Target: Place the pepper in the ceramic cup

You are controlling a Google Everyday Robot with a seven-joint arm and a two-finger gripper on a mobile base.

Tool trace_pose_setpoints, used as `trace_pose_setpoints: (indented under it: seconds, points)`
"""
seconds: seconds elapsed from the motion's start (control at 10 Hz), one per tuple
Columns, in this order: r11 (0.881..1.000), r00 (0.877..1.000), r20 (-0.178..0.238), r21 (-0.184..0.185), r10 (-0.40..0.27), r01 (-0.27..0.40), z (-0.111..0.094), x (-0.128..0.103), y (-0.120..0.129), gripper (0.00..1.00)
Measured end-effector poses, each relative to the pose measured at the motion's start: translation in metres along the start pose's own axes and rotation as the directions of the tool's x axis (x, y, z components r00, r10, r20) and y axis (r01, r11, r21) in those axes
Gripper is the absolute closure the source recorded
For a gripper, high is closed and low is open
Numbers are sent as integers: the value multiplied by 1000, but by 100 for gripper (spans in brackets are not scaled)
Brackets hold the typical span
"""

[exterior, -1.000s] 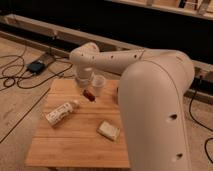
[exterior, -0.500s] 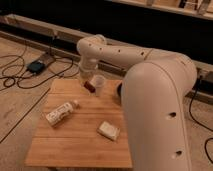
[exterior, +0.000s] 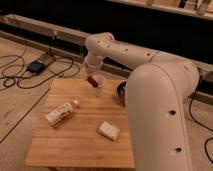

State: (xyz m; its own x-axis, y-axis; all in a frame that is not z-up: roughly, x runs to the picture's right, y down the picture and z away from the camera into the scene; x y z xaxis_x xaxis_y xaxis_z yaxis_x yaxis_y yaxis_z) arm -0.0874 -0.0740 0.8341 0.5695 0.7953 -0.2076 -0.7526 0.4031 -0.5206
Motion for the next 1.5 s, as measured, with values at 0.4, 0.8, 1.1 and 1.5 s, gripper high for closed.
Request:
trace_pose_setpoints:
  seconds: [0.4, 0.8, 1.1, 1.5]
  points:
    - [1000, 992, 129, -5, 3, -2, 5, -10, -29, 100]
    - [1000, 979, 204, -8, -8, 10, 14, -11, -44, 100]
    - [1000, 971, 238, 3, -20, 20, 14, -22, -48, 100]
    - [999, 966, 255, 21, -48, 44, 13, -36, -48, 98]
